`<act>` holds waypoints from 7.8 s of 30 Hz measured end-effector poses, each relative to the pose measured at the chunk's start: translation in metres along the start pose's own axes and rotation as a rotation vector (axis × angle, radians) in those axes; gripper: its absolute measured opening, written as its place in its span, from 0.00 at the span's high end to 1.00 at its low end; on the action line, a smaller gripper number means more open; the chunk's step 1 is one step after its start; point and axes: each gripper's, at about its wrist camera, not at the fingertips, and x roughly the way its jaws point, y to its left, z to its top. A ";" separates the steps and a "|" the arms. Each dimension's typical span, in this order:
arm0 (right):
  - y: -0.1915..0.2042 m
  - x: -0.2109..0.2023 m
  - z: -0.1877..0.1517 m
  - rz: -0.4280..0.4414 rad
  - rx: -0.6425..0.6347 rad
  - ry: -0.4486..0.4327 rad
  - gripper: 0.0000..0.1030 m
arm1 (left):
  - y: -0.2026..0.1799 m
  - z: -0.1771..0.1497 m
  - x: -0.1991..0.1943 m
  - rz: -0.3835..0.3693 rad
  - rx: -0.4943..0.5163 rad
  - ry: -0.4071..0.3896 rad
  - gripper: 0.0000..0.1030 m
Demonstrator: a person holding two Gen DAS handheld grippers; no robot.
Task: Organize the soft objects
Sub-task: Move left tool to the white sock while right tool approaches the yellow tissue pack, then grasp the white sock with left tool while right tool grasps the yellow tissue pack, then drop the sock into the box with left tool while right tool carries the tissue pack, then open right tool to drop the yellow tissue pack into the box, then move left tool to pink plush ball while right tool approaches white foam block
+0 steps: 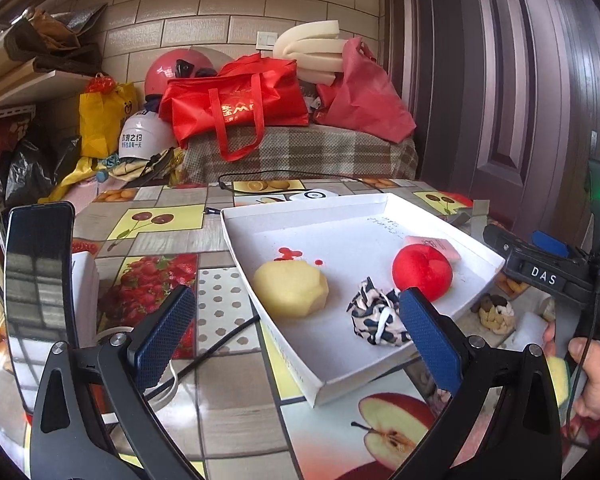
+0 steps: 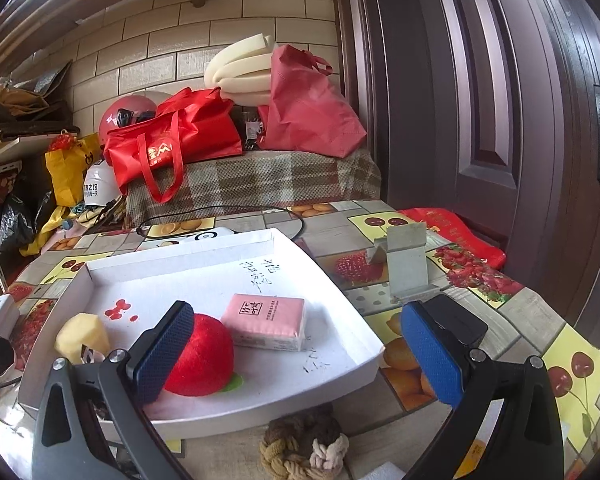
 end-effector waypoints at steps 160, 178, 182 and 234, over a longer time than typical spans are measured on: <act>0.049 0.061 0.014 0.163 -0.090 0.096 0.16 | -0.029 0.028 0.086 0.168 -0.052 0.054 0.17; 0.038 0.056 0.014 0.126 -0.040 0.067 0.00 | -0.029 0.028 0.077 0.172 -0.052 0.007 0.00; 0.039 0.050 0.014 0.126 -0.044 0.037 0.00 | -0.020 0.028 0.057 0.140 -0.096 -0.083 0.00; -0.148 -0.039 -0.047 0.033 -0.008 0.407 0.00 | -0.105 -0.052 -0.028 -0.402 0.342 0.296 0.01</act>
